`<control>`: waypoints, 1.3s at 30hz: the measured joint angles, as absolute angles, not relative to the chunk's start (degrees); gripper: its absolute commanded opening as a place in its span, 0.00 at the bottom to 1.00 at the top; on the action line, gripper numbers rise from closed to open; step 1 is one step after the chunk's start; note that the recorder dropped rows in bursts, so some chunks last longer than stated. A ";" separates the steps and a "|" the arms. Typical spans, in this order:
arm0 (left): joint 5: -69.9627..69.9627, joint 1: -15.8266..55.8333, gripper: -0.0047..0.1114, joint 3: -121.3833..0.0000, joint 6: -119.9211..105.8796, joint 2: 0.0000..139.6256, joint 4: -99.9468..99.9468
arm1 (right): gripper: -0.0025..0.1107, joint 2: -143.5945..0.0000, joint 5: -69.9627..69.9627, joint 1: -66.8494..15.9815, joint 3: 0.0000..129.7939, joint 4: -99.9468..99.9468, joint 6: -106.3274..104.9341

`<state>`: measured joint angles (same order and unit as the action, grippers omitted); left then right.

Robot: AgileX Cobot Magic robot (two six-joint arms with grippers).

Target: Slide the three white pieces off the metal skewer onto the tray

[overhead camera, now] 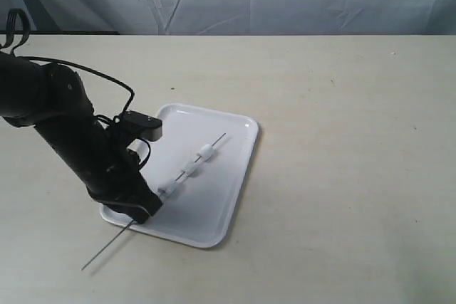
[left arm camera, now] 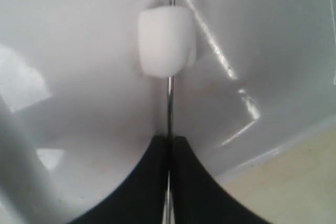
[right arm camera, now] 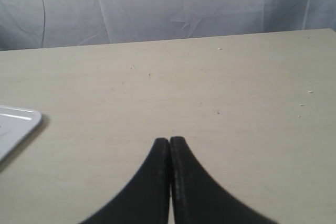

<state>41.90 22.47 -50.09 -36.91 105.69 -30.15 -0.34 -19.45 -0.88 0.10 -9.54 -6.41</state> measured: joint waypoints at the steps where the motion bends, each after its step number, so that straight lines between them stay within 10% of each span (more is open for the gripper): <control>1: 42.76 22.47 0.04 -50.18 -36.81 105.69 -29.98 | 0.02 -0.34 -19.45 -0.88 0.10 -9.54 -6.41; 17: 51.01 22.82 0.04 -51.35 -30.45 95.80 -23.64 | 0.02 -0.34 -17.38 -0.88 0.10 -6.45 -6.41; 29: 51.81 22.82 0.04 -50.58 -29.75 93.63 -23.64 | 0.02 -0.30 28.88 -0.88 0.10 -17.25 13.63; 39: 51.70 22.82 0.04 -50.44 -29.41 93.63 -24.10 | 0.02 -10.49 41.83 -0.88 15.57 54.93 40.28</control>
